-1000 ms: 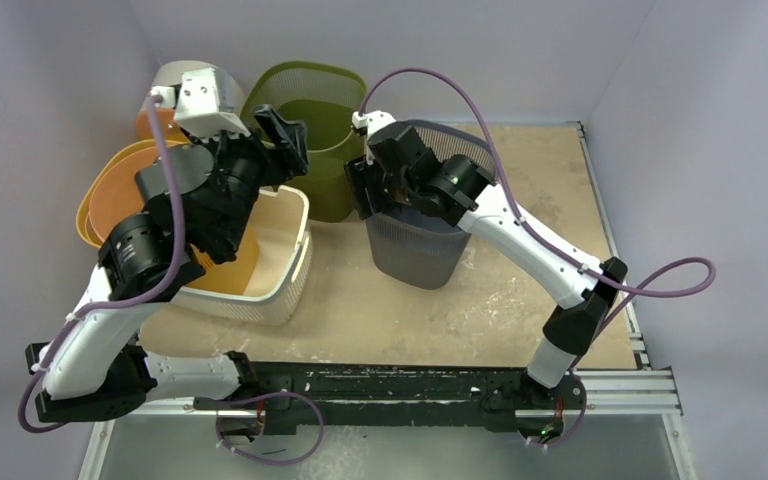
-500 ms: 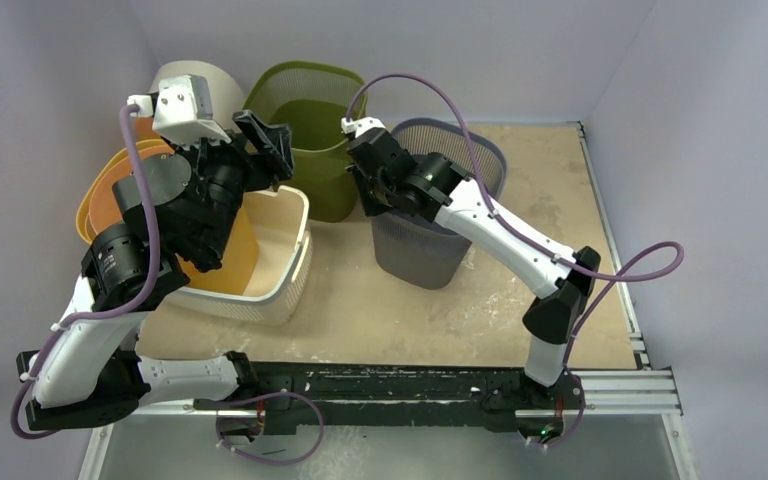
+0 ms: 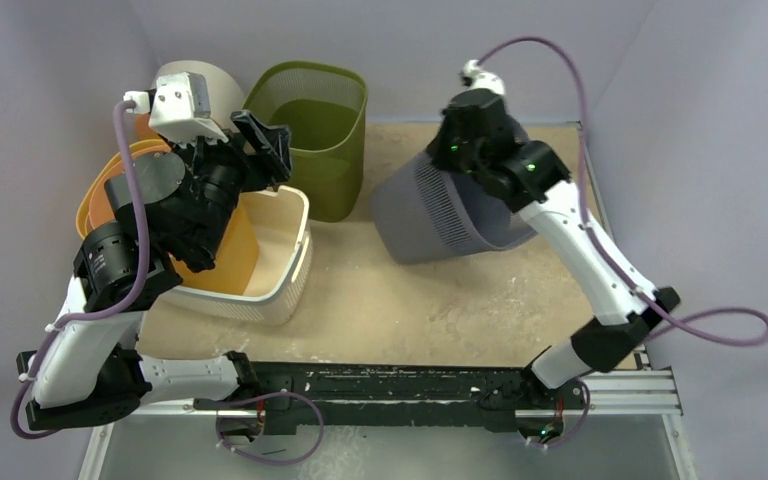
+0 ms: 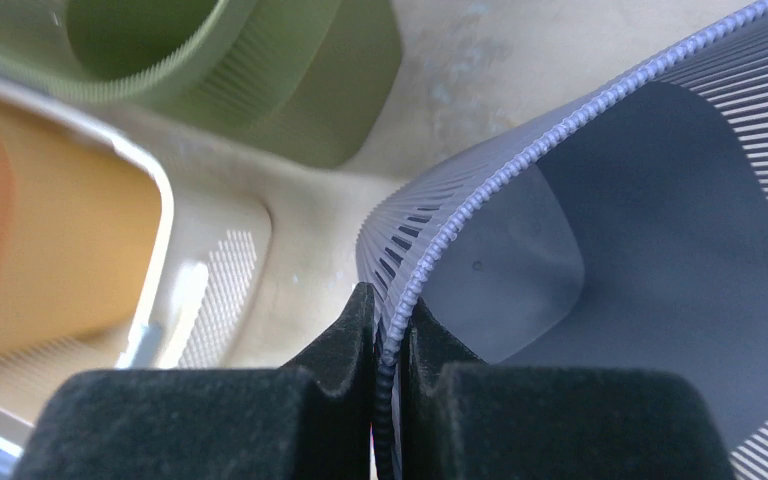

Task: Turn the large container upside down

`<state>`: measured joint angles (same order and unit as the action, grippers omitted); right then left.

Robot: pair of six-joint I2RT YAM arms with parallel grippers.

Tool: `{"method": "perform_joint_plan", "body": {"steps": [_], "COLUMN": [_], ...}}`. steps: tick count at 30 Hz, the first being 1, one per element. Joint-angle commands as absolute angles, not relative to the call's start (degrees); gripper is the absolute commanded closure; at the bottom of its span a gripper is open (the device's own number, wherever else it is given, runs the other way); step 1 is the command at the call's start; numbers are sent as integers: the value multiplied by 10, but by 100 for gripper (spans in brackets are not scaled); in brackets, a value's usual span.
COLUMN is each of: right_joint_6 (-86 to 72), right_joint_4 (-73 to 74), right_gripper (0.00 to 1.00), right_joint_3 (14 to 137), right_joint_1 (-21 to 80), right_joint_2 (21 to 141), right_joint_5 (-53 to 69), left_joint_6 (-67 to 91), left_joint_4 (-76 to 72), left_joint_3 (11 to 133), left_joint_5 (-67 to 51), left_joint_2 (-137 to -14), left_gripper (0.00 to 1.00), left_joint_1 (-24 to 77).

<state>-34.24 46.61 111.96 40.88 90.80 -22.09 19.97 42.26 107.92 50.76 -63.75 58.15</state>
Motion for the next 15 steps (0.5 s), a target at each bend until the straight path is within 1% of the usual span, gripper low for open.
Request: {"method": "perform_joint_plan", "body": {"steps": [1, 6, 9, 12, 15], "right_joint_6": [-393, -450, -515, -579, -603], "right_joint_4": [221, 68, -43, -185, -310], "right_gripper": [100, 100, 100, 100, 100], "right_joint_3": [1004, 888, 797, 704, 652], "right_joint_1": [315, 241, 196, 157, 135], "right_joint_2": [794, 732, 706, 696, 704], "right_joint_5": [-200, -197, -165, -122, -115], "left_joint_6": [194, 197, 201, 201, 202], "left_joint_4": [424, 439, 446, 457, 463], "left_joint_3": [1112, 1139, 1153, 1170, 1176], "left_joint_5": [492, 478, 468, 461, 458], "left_joint_2": [-642, -655, -664, -676, -686], "left_gripper": [34, 34, 34, 34, 34], "left_joint_1": [581, 582, 582, 582, 581]}}
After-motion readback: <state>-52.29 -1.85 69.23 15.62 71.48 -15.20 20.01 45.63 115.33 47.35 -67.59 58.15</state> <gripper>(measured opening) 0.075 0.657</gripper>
